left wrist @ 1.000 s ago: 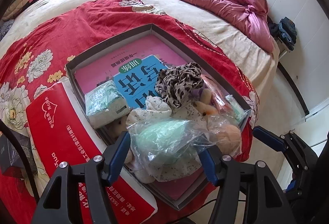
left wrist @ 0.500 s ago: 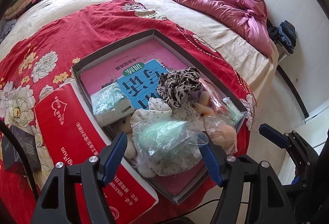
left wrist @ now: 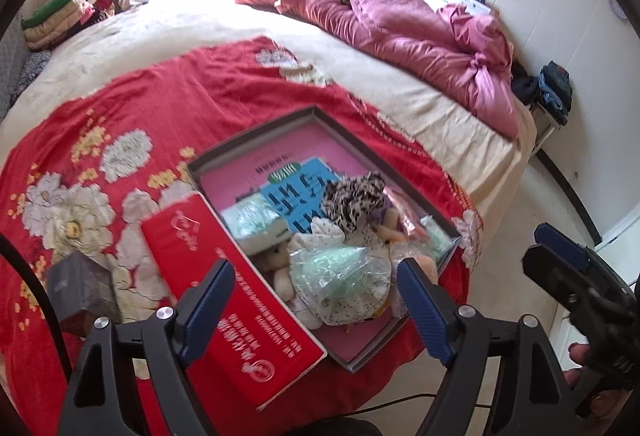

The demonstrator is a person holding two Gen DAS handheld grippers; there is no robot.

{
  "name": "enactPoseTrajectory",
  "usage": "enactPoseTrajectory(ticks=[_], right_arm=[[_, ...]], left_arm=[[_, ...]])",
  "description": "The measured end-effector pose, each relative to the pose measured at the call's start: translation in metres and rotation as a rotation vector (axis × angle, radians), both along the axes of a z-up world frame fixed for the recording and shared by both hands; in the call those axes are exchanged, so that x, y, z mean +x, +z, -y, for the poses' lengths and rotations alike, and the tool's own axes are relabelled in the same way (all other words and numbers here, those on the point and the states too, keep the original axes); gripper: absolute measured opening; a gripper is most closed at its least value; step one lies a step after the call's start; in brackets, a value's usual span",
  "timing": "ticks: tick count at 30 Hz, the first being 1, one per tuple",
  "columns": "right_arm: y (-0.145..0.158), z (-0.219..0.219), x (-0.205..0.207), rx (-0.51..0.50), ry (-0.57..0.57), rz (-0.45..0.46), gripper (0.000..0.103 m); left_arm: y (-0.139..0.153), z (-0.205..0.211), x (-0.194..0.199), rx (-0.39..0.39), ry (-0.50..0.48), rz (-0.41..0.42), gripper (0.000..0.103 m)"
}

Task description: Organize soft objects

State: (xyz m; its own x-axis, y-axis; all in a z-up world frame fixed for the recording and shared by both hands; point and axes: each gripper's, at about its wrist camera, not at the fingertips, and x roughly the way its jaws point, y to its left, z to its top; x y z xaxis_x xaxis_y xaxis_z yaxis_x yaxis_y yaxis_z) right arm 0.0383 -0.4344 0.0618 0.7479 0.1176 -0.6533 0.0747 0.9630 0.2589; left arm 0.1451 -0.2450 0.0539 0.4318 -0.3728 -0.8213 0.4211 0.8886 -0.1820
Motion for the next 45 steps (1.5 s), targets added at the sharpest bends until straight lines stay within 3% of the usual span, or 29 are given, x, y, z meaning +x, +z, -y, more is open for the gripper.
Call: enactPoseTrajectory(ticks=[4,10,17,21,31,39,45], right_arm=[[0.039,-0.017,-0.012,0.06,0.009,0.06,0.076],[0.115,-0.039,-0.046,0.217,0.016,0.22,0.077],[0.148,-0.077,-0.074,0.276,0.083,0.225,0.078],[0.136,-0.095,-0.083,0.251,0.091,0.164,0.078],[0.064,-0.114,-0.088,0.125,0.04,-0.006,0.078],[0.027,-0.114,-0.093,-0.087,-0.086,0.011,0.078],[0.003,-0.105,-0.098,-0.142,-0.147,-0.026,0.078]], left_arm=[[0.029,-0.016,-0.013,-0.002,0.008,0.046,0.083],[0.075,-0.048,-0.038,0.03,0.033,0.116,0.083],[0.108,-0.086,-0.077,0.043,0.062,0.186,0.083],[0.106,-0.1,-0.094,0.044,0.079,0.184,0.083],[0.071,-0.111,-0.118,0.046,0.106,0.153,0.083],[0.034,-0.103,-0.127,0.047,0.115,0.118,0.083],[0.012,-0.097,-0.133,0.045,0.11,0.094,0.083]])
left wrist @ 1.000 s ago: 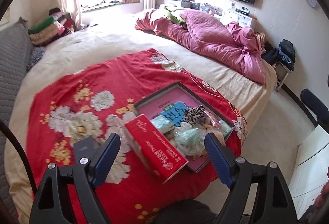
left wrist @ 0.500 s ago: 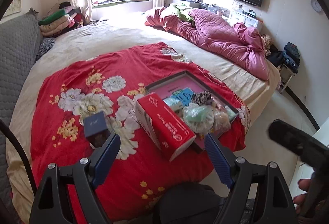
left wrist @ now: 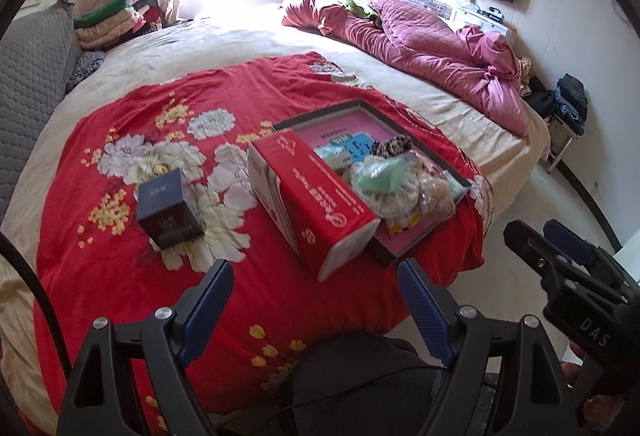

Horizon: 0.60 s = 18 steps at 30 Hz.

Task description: Organize soft objects

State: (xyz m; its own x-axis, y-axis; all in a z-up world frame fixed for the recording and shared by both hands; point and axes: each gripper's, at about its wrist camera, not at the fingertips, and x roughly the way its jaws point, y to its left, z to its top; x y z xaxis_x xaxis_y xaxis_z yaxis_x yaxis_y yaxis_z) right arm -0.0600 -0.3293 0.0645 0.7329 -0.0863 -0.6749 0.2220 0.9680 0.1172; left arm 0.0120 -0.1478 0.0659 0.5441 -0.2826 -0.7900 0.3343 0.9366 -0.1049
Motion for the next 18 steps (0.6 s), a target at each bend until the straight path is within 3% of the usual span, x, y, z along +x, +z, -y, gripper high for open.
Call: enactPoseTrajectory(ticks=[18], right_arm=[[-0.035,-0.003,-0.008,-0.073,-0.071,-0.097,0.078]], left_arm=[[-0.031,0.008,-0.008,-0.029,-0.005,-0.035,0.083]])
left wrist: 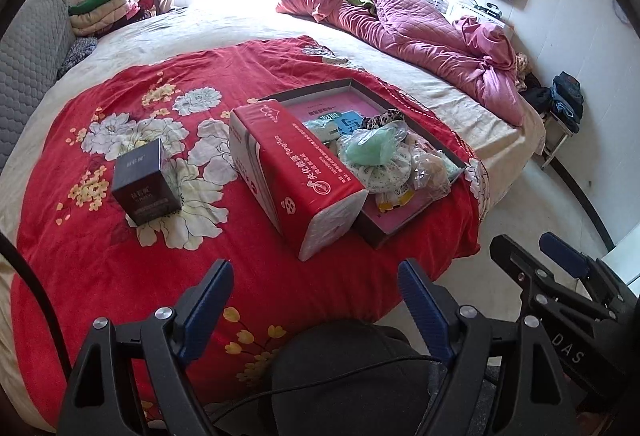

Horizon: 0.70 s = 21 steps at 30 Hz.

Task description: Organize soft objects

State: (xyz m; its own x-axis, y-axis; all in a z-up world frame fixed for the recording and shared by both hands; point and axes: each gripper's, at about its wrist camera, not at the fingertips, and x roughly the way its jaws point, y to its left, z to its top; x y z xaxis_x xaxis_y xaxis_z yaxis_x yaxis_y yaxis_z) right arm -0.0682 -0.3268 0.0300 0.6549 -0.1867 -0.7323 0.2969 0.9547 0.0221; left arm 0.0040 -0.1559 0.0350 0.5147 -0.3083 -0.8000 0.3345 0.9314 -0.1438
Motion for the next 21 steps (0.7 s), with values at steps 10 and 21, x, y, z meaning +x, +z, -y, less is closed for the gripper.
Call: enactPoseTrajectory(ticks=[10,21], right_arm=[[-0.004,-0.007,0.001,-0.012,0.017,-0.011,0.078],[-0.007,-0.01,0.001,-0.011,0.024,-0.012,0.078]], left_arm=[[-0.01,0.0,0.0,0.001,0.004,-0.018,0.083],[-0.012,0.002,-0.001,0.018,0.003,-0.018,0.083]])
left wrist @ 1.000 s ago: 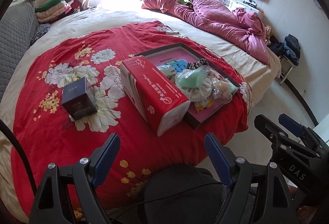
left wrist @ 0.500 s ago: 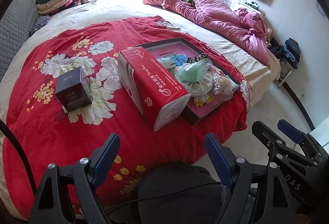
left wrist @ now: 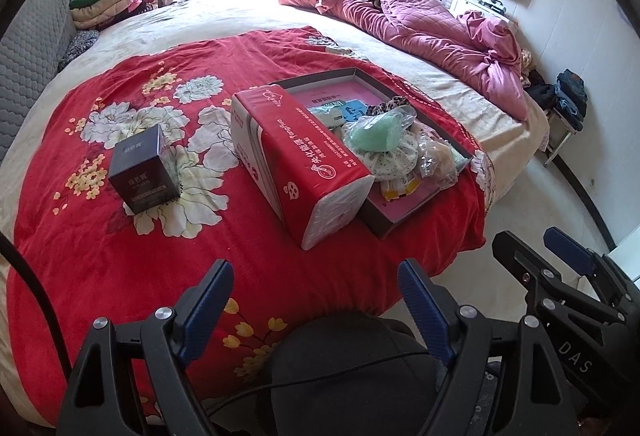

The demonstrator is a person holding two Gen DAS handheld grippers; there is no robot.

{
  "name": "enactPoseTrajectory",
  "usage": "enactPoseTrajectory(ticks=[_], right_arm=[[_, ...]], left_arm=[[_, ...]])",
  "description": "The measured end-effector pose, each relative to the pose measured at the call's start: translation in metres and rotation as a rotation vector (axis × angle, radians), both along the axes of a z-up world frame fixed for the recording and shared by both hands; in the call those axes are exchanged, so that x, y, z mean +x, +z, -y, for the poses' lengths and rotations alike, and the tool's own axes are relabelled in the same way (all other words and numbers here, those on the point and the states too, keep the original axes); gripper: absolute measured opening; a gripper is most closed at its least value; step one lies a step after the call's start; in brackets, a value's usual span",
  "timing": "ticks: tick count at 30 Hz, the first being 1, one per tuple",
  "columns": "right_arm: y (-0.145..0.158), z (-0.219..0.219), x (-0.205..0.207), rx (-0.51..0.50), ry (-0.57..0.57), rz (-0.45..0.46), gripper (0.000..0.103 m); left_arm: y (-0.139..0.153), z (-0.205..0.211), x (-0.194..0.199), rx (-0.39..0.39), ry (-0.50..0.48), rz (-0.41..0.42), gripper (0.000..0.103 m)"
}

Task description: Organize soft objects

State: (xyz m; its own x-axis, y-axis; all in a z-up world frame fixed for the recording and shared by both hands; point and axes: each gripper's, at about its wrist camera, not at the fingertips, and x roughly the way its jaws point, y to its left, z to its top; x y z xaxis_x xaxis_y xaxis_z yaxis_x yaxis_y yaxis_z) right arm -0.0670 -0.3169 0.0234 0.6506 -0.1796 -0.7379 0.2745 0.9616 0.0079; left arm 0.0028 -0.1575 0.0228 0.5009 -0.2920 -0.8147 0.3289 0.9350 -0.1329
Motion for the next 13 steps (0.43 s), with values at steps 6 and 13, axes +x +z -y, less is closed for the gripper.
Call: enactPoseTrajectory(ticks=[6,13], right_arm=[[0.001,-0.001,-0.001,-0.001,0.006,0.001,0.078],[0.002,-0.005,0.001,-0.014,0.023,0.005,0.078]], left_arm=[[0.001,-0.001,0.001,-0.003,0.006,0.005,0.083],[0.006,-0.012,0.01,0.067,0.083,0.041,0.083]])
